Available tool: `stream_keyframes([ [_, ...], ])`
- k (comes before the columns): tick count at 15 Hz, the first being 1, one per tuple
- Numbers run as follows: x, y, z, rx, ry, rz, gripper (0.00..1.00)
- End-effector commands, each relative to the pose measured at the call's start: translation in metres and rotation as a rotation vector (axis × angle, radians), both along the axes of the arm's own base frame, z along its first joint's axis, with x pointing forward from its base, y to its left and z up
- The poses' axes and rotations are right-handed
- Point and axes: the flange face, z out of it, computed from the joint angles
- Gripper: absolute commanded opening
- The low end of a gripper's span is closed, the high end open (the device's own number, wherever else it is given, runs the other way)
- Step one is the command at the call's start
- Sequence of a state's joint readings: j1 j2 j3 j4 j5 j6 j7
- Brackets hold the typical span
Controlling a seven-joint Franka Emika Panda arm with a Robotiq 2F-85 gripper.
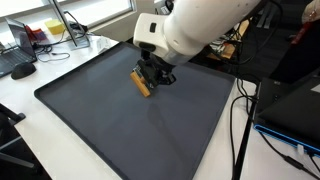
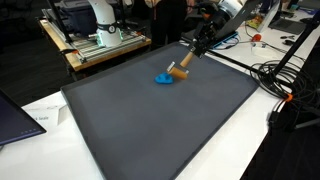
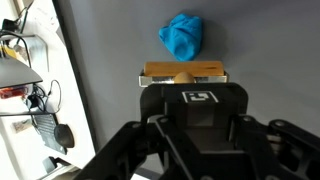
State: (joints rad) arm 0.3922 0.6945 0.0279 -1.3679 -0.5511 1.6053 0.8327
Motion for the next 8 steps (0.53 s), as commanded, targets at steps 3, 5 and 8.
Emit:
stream_keyframes([
  [3,0.030,-0.031,0.031,0.155,0.063,0.027,0.22],
  [5,0.037,-0.050,0.037,0.240,0.094,0.030,0.22],
  [8,0.047,-0.080,0.043,0.341,0.126,0.014,0.22],
])
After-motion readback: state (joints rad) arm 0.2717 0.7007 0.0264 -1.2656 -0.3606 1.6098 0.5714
